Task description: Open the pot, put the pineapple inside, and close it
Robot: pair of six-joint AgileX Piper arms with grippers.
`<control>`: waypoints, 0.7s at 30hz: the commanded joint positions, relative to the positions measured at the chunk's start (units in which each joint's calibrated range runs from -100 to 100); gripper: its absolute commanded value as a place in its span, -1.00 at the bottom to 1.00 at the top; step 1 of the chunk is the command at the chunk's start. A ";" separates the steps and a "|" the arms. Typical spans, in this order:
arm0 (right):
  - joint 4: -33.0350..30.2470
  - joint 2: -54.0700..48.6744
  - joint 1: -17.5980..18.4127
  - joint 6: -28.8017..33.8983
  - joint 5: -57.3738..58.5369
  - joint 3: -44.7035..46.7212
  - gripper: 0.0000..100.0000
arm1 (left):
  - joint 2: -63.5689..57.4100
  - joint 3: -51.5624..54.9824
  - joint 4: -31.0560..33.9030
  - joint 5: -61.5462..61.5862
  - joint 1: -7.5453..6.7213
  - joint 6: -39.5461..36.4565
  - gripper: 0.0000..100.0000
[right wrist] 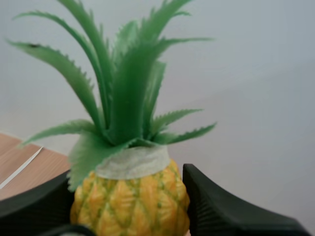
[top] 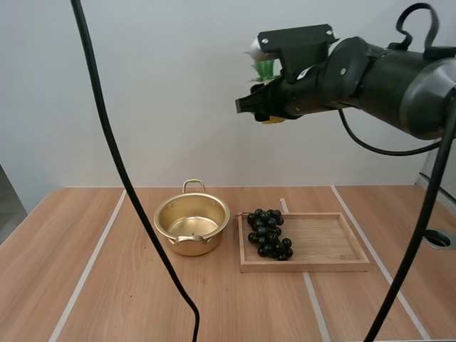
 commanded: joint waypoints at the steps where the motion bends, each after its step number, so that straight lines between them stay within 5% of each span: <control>1: 0.22 3.87 2.70 -3.87 1.25 -0.35 -1.00 | -0.31 -0.41 0.40 2.49 -0.10 -0.21 -1.00; 10: -0.48 17.51 8.95 -6.79 2.43 -0.62 -1.00 | -0.31 -0.41 0.40 11.21 -0.10 3.12 -1.00; 21: -2.00 30.48 9.77 -7.18 -0.43 -0.72 -1.00 | -0.31 -0.41 0.40 10.97 -0.10 3.12 -1.00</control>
